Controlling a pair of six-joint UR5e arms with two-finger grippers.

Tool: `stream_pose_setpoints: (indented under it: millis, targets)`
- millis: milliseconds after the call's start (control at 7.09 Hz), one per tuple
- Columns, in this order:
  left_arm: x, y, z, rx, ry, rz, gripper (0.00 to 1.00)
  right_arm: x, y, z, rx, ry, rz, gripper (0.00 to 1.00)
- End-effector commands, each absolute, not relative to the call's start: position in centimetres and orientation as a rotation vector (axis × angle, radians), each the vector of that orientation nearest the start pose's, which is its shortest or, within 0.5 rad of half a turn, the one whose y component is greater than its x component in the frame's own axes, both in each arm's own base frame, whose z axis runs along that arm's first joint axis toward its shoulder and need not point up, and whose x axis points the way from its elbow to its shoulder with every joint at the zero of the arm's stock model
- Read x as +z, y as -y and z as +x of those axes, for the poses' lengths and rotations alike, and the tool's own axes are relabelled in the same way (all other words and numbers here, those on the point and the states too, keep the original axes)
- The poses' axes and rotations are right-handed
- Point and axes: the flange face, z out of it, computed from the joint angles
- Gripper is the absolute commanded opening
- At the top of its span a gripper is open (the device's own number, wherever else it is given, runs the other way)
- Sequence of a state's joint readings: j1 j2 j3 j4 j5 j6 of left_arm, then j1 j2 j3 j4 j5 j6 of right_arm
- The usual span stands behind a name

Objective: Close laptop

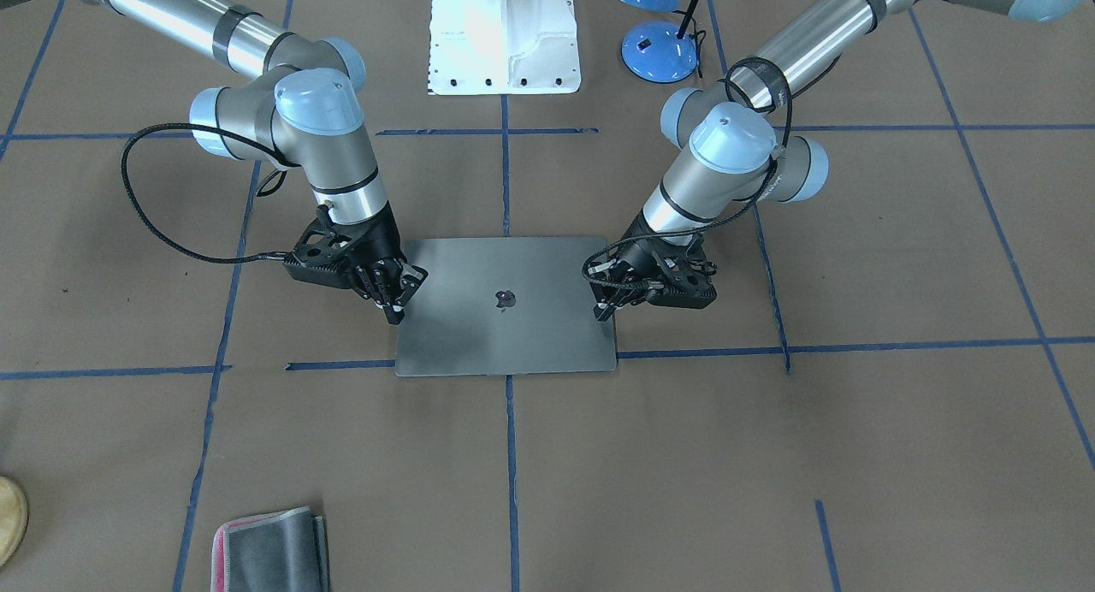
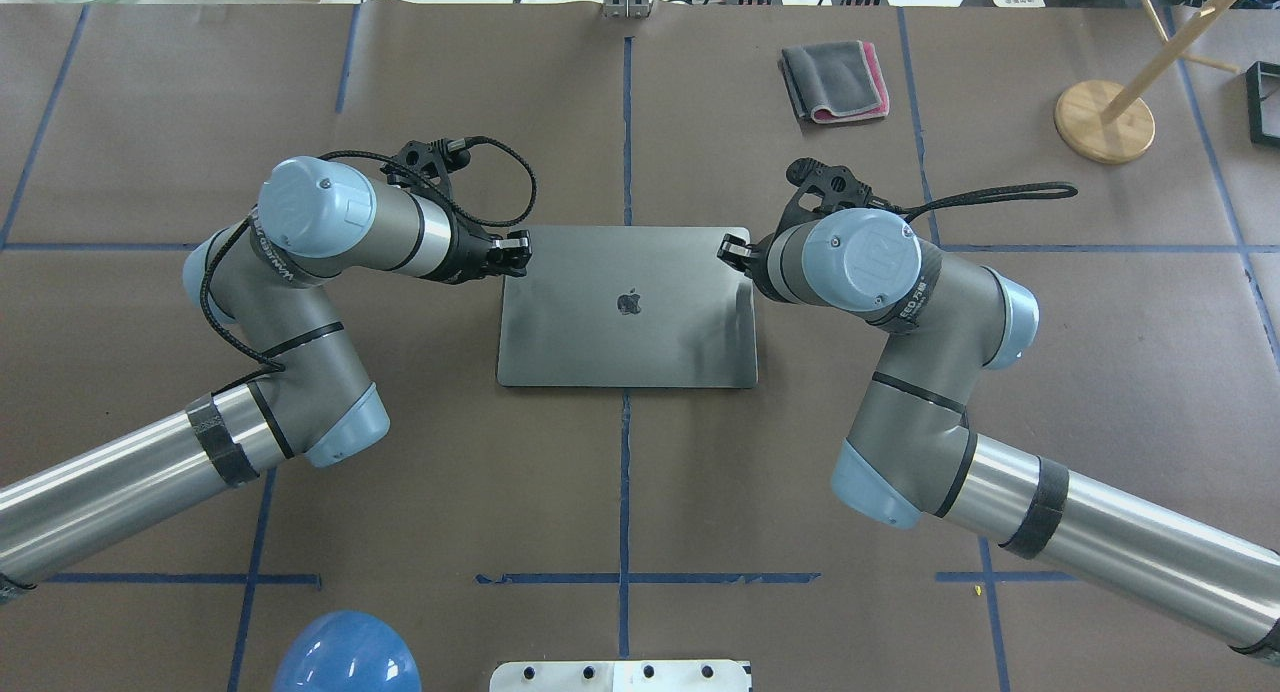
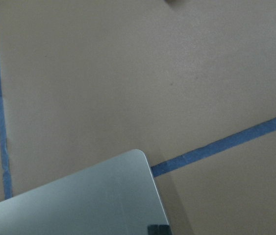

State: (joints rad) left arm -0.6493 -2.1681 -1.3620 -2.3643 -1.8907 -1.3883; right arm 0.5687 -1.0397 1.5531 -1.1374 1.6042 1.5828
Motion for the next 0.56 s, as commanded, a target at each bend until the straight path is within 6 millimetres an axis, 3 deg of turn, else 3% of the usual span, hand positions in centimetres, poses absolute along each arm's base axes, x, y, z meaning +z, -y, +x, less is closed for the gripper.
stream_pose_setpoints:
  millis: [0,141,282,423]
  targets:
    - [31.1,52.5,50.8,-0.195,-1.183,0.157,0.99,30.8,49.2,-50.1,0.497,0.937,0.131,1.00]
    - [30.4,54.1,47.5,-0.187,-1.176,0.053,0.99,30.1,49.9,-47.7,0.443,0.931,0.089,1.00]
    - [31.0,54.9,42.7,-0.205,-1.163,-0.025,0.99,29.7,50.1,-45.4,0.368,0.886,0.085,1.00]
    - [32.5,54.0,39.2,-0.189,-1.153,-0.028,0.99,29.7,49.7,-42.3,0.275,0.832,0.068,1.00]
